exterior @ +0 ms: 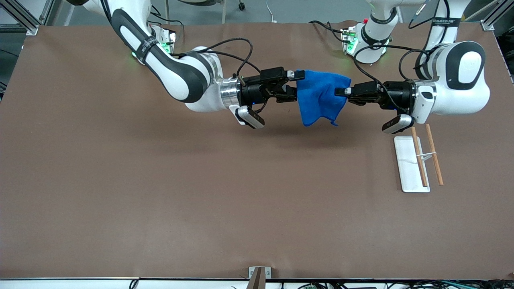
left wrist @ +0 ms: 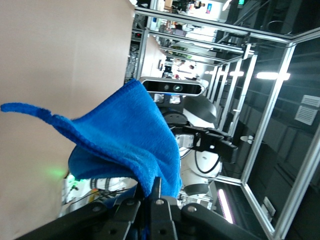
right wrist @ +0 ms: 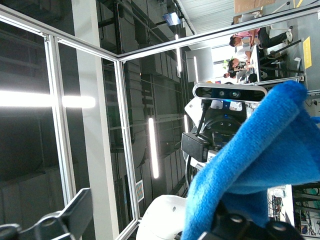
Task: Right arm passes towel to left arm to hang
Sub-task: 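Carry the towel to the dowels with the left gripper while the right retracts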
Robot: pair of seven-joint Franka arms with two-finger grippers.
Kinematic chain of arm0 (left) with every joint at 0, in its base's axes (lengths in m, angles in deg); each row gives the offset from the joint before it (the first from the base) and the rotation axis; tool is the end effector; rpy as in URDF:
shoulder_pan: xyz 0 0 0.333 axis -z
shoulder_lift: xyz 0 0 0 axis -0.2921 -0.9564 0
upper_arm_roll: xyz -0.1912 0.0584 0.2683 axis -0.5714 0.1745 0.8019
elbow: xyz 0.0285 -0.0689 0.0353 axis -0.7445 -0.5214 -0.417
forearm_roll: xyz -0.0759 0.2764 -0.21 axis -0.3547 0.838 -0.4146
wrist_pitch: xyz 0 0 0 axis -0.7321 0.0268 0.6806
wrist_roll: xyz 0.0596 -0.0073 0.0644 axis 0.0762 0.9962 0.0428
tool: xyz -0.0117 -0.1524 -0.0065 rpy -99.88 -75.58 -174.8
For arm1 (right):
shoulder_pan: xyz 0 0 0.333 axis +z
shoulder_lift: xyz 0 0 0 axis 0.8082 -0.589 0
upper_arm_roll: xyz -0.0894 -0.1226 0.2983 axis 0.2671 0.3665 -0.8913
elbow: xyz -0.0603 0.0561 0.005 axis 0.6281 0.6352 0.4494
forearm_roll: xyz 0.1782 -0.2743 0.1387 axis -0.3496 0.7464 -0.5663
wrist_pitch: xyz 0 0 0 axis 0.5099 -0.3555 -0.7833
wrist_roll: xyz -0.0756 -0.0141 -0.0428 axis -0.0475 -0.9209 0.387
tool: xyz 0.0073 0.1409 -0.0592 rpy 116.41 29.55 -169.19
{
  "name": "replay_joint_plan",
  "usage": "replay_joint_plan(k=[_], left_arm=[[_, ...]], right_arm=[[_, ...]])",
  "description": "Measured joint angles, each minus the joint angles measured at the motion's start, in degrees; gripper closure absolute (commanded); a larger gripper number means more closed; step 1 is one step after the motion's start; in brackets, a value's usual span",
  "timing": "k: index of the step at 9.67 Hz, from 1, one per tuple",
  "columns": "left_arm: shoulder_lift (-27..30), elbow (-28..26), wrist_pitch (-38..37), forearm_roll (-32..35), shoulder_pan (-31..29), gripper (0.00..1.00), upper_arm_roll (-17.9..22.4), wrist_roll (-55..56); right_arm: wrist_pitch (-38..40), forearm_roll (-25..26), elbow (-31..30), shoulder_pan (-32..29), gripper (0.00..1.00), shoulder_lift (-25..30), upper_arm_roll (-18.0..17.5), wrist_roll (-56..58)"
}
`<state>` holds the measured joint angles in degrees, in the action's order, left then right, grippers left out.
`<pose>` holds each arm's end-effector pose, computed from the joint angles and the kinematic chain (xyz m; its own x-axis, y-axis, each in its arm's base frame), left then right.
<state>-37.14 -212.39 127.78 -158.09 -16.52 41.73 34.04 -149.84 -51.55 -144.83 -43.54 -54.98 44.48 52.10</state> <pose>0.4716 -0.1765 0.4777 0.9767 -0.1037 -0.1880 0.1740 -0.1303 0.9761 0.4821 0.5138 0.4777 0.9934 -0.0555 -0.1002 -0.0748 0.3486 -0.9343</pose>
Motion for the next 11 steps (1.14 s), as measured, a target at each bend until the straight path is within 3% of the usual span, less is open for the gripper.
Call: replay_joint_plan(k=[2,3,5,8,11], left_arm=[[0.0,2.3,0.0,9.4,-1.2,1.00,1.8,0.0],[0.0,3.2,0.0,13.6,-1.3,1.00,3.2,0.0],[0.0,4.3,1.3,23.4,-1.5,1.00,5.9,-0.5],[-0.4,5.1,8.6,40.9,-1.6,1.00,9.1,-1.4],[-3.9,6.8,12.9,50.6,-1.7,1.00,16.8,-8.9]], right_arm=[[-1.3,7.6,-1.1,-3.5,0.00,-0.2,0.4,-0.9],[-1.3,14.2,-2.1,-6.7,0.00,-0.2,0.5,-3.2],[-1.2,32.0,-2.8,-12.7,0.00,-0.4,1.7,-9.5],[0.7,58.5,-2.6,-14.8,0.00,0.1,11.8,-15.9],[13.6,80.4,0.1,-15.1,0.00,2.7,25.8,-22.0]])
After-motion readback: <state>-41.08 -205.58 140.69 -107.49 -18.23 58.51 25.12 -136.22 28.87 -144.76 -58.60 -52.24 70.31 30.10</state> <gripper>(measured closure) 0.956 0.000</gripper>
